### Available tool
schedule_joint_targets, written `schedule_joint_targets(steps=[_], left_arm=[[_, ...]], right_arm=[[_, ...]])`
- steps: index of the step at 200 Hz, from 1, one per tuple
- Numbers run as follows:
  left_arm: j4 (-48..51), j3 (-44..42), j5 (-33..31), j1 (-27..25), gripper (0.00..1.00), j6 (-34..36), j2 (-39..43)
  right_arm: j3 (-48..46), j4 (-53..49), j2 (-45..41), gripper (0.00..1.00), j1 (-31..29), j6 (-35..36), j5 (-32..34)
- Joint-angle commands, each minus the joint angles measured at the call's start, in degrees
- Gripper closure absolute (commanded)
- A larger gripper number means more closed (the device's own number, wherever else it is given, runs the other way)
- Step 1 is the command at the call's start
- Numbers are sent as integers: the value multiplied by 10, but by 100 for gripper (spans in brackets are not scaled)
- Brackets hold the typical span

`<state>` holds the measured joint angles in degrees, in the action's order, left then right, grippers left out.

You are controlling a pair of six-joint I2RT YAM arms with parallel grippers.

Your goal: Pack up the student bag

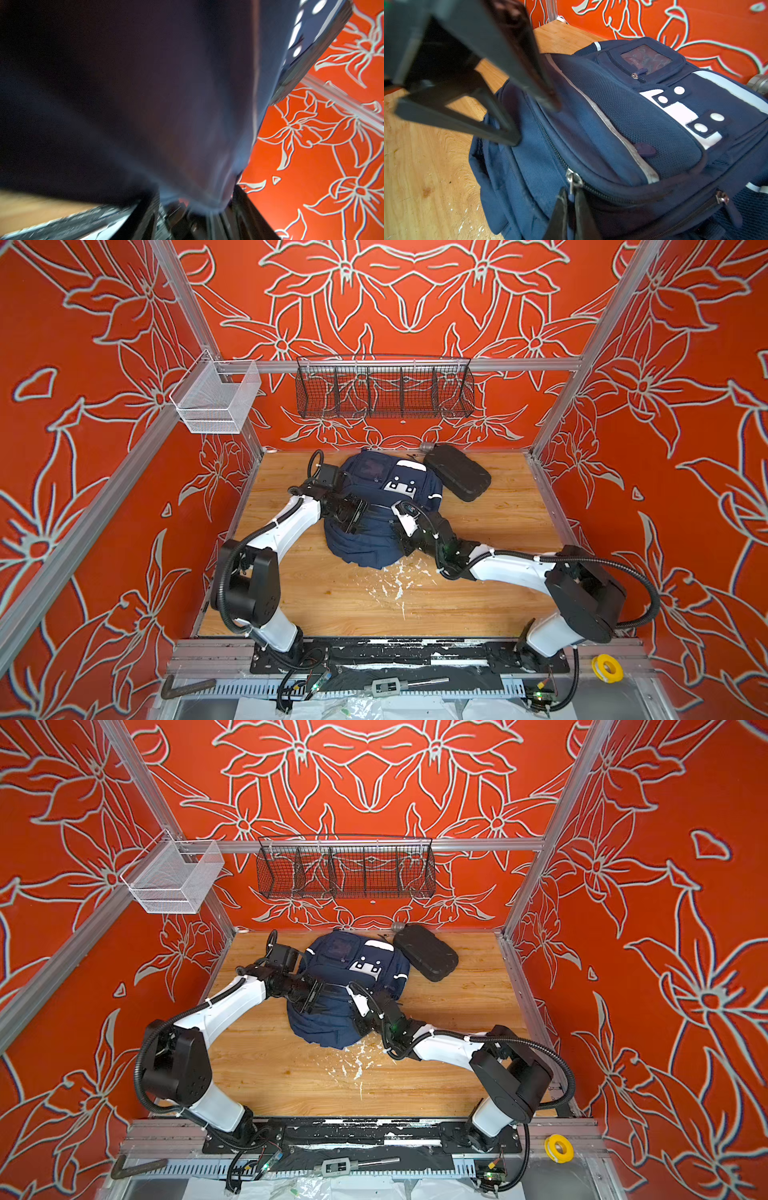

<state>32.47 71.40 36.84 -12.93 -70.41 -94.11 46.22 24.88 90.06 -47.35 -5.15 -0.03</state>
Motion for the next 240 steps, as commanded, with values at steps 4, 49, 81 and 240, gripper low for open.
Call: schedule_joint_targets(steps=[4,49,81,240], left_arm=[[-29,64,-29,-22,44,-14,-41],[-27,54,-31,-28,67,-13,-58],[-47,13,17,-12,100,-1,-66],[-31,-77,18,51,100,102,85]], right_arm=[[-8,44,-7,100,-3,-14,-12],[-15,49,-21,100,-4,-9,5],[-21,30,-42,100,-2,-11,58],[74,-139,26,98,225,-69,-33]])
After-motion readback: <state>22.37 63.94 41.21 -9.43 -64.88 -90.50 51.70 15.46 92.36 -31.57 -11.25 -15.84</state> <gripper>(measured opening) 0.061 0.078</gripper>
